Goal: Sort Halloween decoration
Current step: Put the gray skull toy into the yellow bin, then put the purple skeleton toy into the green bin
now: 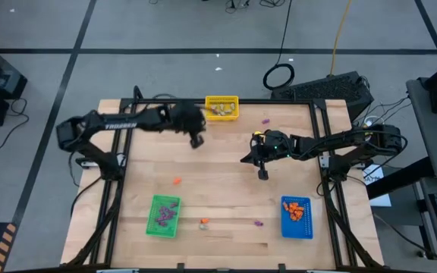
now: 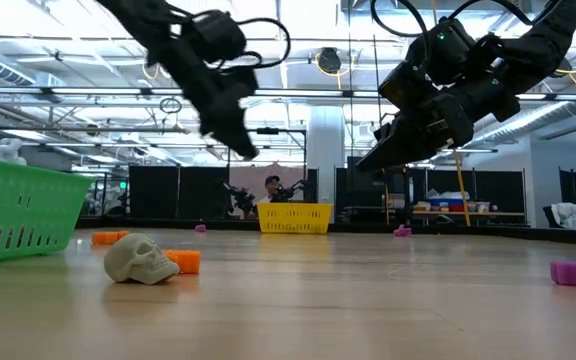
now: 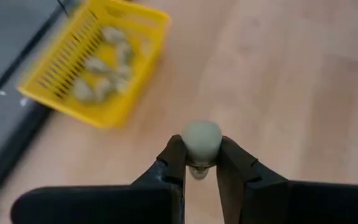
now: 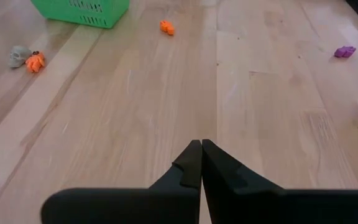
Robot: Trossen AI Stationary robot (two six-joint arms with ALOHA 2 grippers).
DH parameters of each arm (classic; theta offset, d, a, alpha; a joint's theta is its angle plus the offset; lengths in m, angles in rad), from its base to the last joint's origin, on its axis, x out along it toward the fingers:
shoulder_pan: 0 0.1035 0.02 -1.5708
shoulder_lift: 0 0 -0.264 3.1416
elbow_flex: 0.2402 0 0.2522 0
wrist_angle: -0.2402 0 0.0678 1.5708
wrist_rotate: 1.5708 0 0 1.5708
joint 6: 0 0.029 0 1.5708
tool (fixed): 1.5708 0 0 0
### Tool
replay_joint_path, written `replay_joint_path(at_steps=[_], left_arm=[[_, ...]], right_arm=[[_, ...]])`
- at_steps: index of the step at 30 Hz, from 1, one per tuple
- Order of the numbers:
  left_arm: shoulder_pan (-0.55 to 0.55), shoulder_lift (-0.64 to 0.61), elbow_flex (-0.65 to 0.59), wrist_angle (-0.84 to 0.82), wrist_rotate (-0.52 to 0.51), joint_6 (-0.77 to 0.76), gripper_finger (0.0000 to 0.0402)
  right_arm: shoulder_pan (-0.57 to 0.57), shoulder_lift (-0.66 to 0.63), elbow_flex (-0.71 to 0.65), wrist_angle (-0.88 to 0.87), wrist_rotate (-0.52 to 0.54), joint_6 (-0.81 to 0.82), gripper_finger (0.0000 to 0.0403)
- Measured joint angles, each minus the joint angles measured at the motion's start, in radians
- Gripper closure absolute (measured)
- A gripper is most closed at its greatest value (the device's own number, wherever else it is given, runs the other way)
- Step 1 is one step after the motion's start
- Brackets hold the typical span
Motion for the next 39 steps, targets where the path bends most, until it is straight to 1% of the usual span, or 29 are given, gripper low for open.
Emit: replay_joint_path(at_steps=[5, 11, 14, 17, 20, 25, 26, 32, 34, 37, 39], left_arm=[[0.099, 0.157, 0.142, 0.015, 0.052, 0.079, 0.0358], [0.181, 0.353, 0.321, 0.024, 0.061, 0.123, 0.0358], [0.210, 0.431, 0.397, 0.024, 0.061, 0.132, 0.0358], [0.233, 0.488, 0.454, 0.023, 0.074, 0.134, 0.0358], [0.246, 0.536, 0.484, 0.015, 0.095, 0.136, 0.0358], [0.255, 0.570, 0.493, 0.015, 0.113, 0.136, 0.0356], [0.255, 0.572, 0.493, 0.016, 0.112, 0.137, 0.0348], [0.255, 0.572, 0.512, 0.002, 0.111, 0.137, 0.0246], [0.255, 0.572, 0.538, -0.020, 0.110, 0.137, 0.0223], [0.251, 0.557, 0.560, -0.033, 0.108, 0.137, 0.0214], [0.242, 0.533, 0.551, -0.019, 0.094, 0.150, 0.0227]], right_arm=[[0.000, 0.000, 0.000, 0.000, 0.000, 0.000, 0.0403], [0.000, 0.000, 0.000, 0.000, 0.000, -0.001, 0.0403], [0.000, 0.000, 0.000, 0.000, 0.000, -0.001, 0.0403], [0.000, 0.000, 0.000, 0.000, 0.000, -0.002, 0.0403], [0.000, 0.000, 0.000, 0.000, 0.000, -0.001, 0.0403], [0.000, 0.000, 0.000, -0.003, 0.000, -0.001, 0.0403], [0.000, 0.000, 0.000, -0.003, 0.000, -0.001, 0.0403], [0.000, 0.000, 0.000, -0.001, 0.000, 0.000, 0.0403], [0.000, 0.000, 0.000, -0.002, 0.000, 0.000, 0.0403], [0.000, 0.000, 0.000, -0.009, 0.000, 0.003, 0.0403], [0.000, 0.000, 0.000, -0.011, 0.000, 0.003, 0.0403]])
